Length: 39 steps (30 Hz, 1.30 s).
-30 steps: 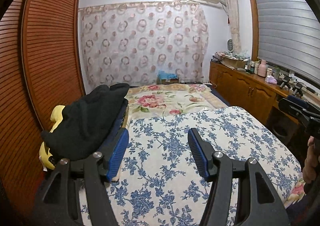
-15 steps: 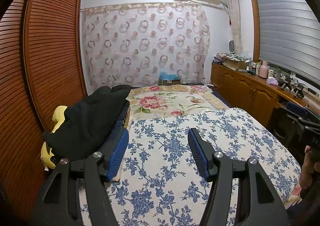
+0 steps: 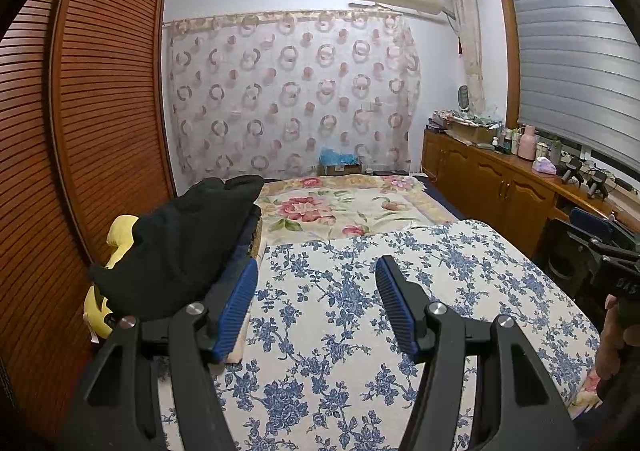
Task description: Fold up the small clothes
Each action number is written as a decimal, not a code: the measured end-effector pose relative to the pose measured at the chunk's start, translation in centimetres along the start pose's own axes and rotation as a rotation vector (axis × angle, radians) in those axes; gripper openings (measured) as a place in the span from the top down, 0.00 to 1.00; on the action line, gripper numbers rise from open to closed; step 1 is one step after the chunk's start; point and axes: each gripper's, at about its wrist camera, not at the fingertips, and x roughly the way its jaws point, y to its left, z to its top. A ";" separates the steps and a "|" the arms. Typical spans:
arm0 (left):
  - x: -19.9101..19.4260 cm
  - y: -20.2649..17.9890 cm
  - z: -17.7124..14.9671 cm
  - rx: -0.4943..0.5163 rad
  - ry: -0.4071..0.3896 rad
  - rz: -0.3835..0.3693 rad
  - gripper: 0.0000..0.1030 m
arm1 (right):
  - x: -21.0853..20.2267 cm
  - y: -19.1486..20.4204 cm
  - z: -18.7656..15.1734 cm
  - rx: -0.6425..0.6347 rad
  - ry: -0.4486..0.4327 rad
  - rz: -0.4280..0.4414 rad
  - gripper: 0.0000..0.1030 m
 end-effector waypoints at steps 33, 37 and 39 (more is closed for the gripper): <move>-0.2 0.0 0.1 0.002 -0.011 0.007 0.41 | 0.0 0.0 -0.1 0.002 -0.001 -0.008 0.17; -0.2 0.0 0.1 0.003 -0.011 0.009 0.41 | 0.0 0.1 -0.1 0.002 -0.001 -0.009 0.17; -0.2 0.0 0.1 0.002 -0.012 0.009 0.41 | 0.1 0.1 -0.1 0.002 -0.002 -0.010 0.17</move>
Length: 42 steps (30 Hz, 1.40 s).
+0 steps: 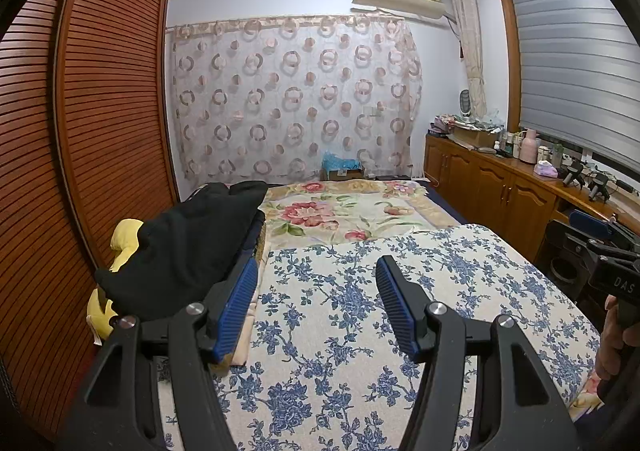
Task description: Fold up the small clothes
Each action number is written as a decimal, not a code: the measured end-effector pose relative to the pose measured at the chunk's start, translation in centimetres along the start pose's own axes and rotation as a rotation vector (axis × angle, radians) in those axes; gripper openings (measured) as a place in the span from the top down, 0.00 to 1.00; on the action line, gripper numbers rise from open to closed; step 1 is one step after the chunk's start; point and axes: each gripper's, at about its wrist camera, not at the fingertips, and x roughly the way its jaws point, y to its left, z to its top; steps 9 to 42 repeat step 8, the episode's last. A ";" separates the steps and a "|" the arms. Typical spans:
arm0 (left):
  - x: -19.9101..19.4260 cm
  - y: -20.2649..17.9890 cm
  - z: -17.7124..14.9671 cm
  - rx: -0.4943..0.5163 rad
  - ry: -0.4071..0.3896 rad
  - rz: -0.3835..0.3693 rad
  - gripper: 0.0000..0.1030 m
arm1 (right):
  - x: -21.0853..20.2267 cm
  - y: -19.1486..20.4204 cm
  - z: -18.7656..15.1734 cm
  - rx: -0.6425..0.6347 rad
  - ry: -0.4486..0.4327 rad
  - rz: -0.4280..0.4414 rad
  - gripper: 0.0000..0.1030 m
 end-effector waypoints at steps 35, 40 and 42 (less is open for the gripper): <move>0.0 0.0 0.0 0.001 0.000 0.000 0.41 | 0.0 0.0 0.0 0.000 0.001 0.000 0.17; 0.0 0.0 0.0 0.001 0.000 0.000 0.41 | 0.0 0.0 0.0 0.000 0.001 0.000 0.17; 0.0 0.0 0.0 0.001 0.000 0.000 0.41 | 0.0 0.0 0.0 0.000 0.001 0.000 0.17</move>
